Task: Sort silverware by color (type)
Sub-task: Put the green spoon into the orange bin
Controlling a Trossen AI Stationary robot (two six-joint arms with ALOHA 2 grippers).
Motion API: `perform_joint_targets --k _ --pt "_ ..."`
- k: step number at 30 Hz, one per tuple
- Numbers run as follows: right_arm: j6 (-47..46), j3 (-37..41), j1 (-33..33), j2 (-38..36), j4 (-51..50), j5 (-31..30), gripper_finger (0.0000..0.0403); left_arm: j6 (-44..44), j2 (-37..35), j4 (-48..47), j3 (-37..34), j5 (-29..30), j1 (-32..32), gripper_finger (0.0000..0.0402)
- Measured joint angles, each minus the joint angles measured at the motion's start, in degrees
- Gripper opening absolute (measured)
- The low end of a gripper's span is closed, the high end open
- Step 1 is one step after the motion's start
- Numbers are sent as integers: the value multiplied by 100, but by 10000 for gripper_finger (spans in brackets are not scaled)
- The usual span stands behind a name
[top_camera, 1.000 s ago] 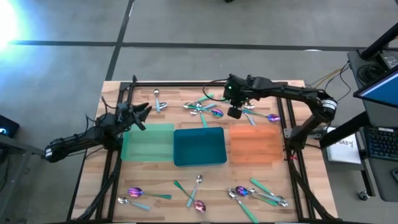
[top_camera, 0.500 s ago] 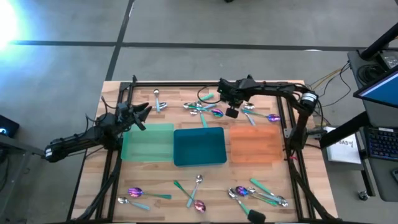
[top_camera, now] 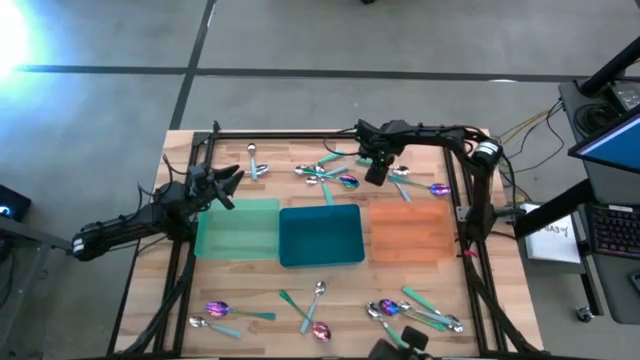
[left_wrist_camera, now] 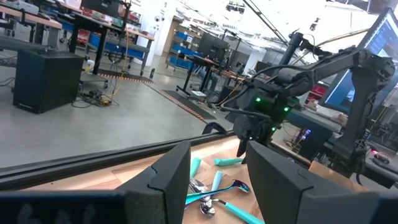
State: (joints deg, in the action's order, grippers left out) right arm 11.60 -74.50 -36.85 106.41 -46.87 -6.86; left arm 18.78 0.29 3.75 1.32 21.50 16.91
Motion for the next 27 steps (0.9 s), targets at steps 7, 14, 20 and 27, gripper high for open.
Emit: perform_joint_targets --k 7,14,20,27 --pt "156 0 -45 65 589 -17 109 0 -2 0 0 0 0 141" --pt "265 0 -111 63 621 -8 109 -1 0 0 0 0 1 141" --pt "302 0 -265 65 623 544 101 0 -2 0 -2 0 0 141" --pt "299 11 -365 65 625 540 83 0 -1 0 -1 0 0 141"
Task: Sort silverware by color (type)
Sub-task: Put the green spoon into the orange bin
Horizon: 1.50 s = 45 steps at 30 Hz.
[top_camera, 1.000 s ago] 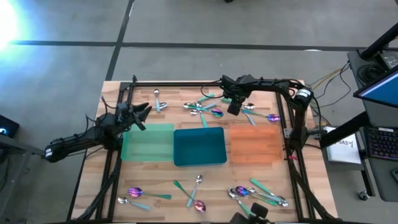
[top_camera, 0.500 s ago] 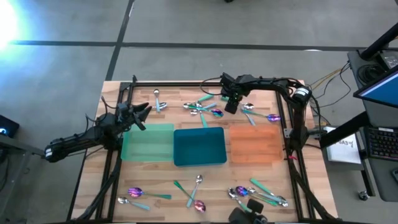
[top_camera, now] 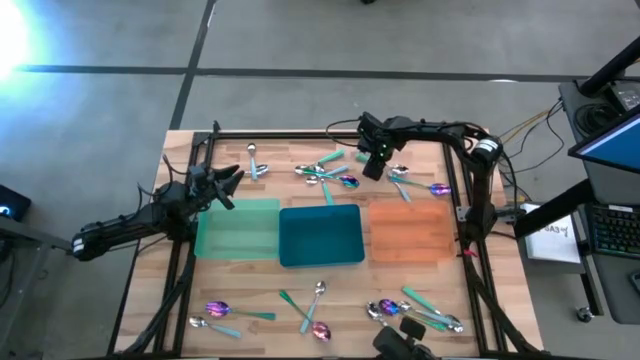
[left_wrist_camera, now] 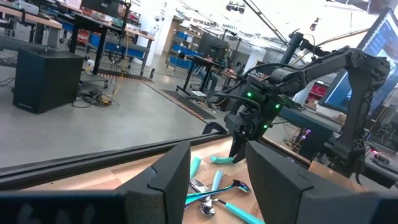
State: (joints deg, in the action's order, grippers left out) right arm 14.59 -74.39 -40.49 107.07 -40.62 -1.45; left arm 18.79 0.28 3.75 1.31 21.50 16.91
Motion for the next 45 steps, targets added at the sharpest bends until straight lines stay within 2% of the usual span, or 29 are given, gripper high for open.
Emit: perform_joint_targets --k 7,17,20,24,36,45 --pt "38 42 7 -2 -242 1 76 -1 0 0 0 0 1 141" --pt "-48 169 5 -20 -279 -2 103 0 -1 0 0 0 0 141" --pt "-49 208 5 -24 -260 8 87 -2 -1 0 1 0 2 141" --pt "-47 240 9 -28 -259 -1 33 0 0 0 1 0 0 141" --pt "37 -345 7 -280 -507 -20 31 0 0 1 1 0 1 141" --pt "-360 -503 308 -889 -1634 3 31 0 -1 4 -1 0 2 141"
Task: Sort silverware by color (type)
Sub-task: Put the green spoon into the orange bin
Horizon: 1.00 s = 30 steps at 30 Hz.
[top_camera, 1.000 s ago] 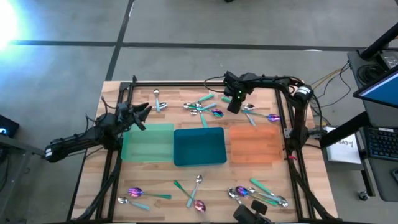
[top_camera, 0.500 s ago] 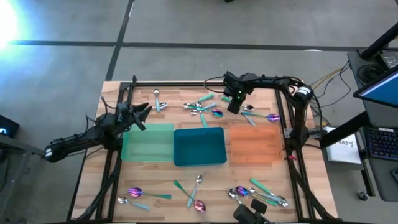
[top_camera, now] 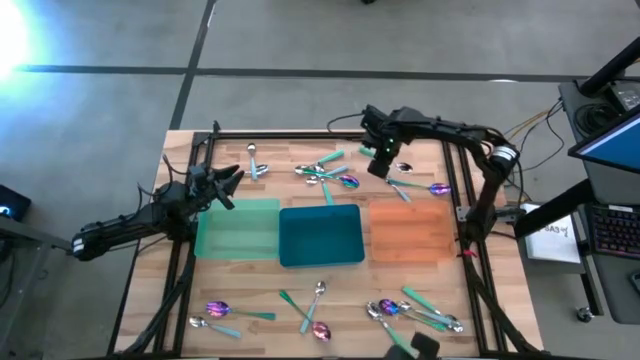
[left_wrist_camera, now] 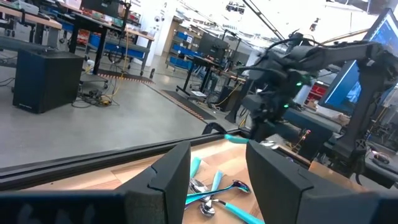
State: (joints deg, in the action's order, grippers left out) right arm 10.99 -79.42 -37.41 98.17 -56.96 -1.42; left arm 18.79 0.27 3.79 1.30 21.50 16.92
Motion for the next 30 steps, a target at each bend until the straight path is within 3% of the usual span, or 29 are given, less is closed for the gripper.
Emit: perform_joint_targets --k 6,14,20,30 --pt "-562 51 667 -714 -579 3 31 -2 1 -2 1 0 0 141" --pt "-1590 381 2090 -1768 -720 -36 31 -1 0 -2 2 0 0 141" --pt "-2747 1049 2989 -2241 -716 -605 31 0 1 -3 1 0 -1 141" --pt "-3806 2349 3393 -2430 -683 -750 31 0 1 3 1 6 0 141"
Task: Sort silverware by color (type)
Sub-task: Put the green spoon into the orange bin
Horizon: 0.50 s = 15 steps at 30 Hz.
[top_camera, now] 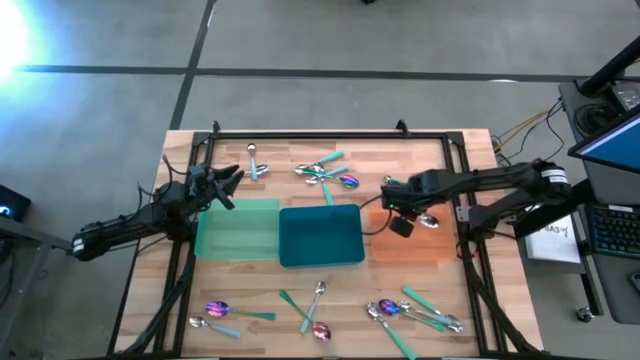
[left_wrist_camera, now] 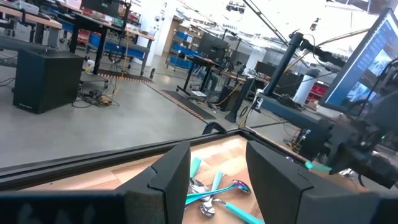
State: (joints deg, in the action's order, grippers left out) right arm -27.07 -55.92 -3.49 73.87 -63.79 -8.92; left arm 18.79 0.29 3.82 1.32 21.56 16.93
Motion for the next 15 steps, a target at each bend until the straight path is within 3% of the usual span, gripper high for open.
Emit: perform_joint_targets --k 11,15 --pt "64 726 0 10 278 862 31 117 1 48 -2 16 0 141" --pt "68 839 0 13 477 879 32 387 1 122 -2 27 9 141"
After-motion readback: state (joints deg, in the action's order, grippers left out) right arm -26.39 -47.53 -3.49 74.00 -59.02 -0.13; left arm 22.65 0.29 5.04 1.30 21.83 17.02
